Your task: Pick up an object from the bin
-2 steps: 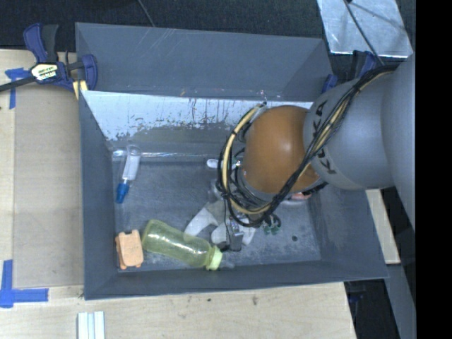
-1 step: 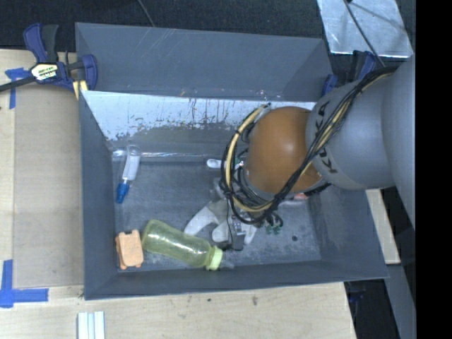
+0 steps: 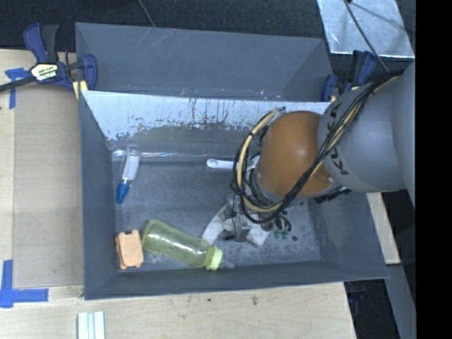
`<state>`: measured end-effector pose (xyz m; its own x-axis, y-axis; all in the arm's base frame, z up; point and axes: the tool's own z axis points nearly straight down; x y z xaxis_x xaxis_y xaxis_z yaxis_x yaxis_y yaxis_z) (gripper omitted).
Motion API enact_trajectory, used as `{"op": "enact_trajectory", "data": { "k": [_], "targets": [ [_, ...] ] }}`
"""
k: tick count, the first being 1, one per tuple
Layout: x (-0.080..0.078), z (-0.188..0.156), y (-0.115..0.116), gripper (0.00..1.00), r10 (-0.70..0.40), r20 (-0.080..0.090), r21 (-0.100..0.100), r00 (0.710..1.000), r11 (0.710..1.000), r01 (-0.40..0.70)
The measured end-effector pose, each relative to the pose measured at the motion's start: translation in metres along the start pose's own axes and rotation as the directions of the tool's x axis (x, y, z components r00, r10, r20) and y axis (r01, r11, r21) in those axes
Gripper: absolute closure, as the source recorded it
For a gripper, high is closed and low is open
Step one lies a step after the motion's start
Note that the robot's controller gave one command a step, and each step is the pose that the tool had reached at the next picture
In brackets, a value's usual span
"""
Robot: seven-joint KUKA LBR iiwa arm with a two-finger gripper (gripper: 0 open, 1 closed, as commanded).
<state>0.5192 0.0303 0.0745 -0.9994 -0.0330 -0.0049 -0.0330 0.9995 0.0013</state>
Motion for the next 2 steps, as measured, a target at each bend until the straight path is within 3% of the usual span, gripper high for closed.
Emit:
{"op": "enact_trajectory", "data": {
  "k": [1,2],
  "targets": [
    [0.000,0.000,0.000,1.00,0.000,0.000,0.000,1.000,1.000,0.000],
    [-0.010,-0.165,-0.018,1.00,-0.002,0.002,0.002,1.000,1.000,0.002]
  ]
}}
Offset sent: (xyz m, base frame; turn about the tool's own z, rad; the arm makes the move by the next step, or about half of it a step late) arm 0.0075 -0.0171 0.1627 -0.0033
